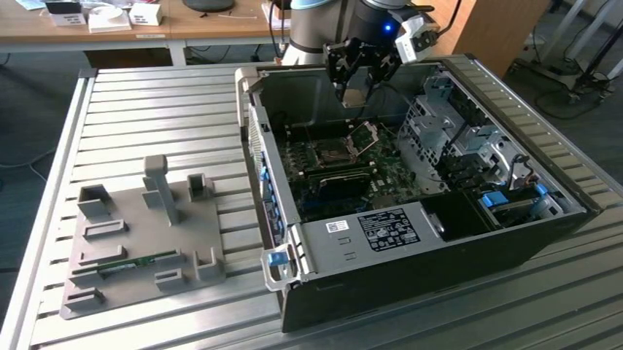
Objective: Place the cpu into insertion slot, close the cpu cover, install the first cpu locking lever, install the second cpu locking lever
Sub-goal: 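Place the cpu into insertion slot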
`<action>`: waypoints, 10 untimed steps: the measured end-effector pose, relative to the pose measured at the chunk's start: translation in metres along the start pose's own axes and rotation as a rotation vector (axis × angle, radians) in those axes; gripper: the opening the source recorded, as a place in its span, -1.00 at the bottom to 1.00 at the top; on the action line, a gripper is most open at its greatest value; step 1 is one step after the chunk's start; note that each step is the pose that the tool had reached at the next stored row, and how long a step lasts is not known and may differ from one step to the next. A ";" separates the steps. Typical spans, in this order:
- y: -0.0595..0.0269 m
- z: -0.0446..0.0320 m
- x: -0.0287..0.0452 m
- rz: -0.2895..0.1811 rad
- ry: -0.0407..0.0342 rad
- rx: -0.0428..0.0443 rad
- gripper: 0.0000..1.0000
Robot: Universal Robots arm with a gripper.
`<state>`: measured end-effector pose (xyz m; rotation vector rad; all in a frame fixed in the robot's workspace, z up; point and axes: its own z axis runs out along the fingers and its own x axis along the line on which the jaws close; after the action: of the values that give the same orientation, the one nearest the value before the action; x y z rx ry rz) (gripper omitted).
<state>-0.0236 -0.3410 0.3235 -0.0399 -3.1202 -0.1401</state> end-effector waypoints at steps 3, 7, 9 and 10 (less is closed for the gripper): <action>-0.0001 0.0007 0.0000 0.000 0.0001 0.0000 0.08; -0.0001 0.0008 0.0000 0.000 0.0000 0.0000 0.08; -0.0001 0.0008 0.0000 0.000 0.0001 0.0001 0.08; -0.0001 0.0010 0.0000 0.000 0.0000 0.0000 0.08</action>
<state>-0.0236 -0.3410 0.3224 -0.0399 -3.1202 -0.1401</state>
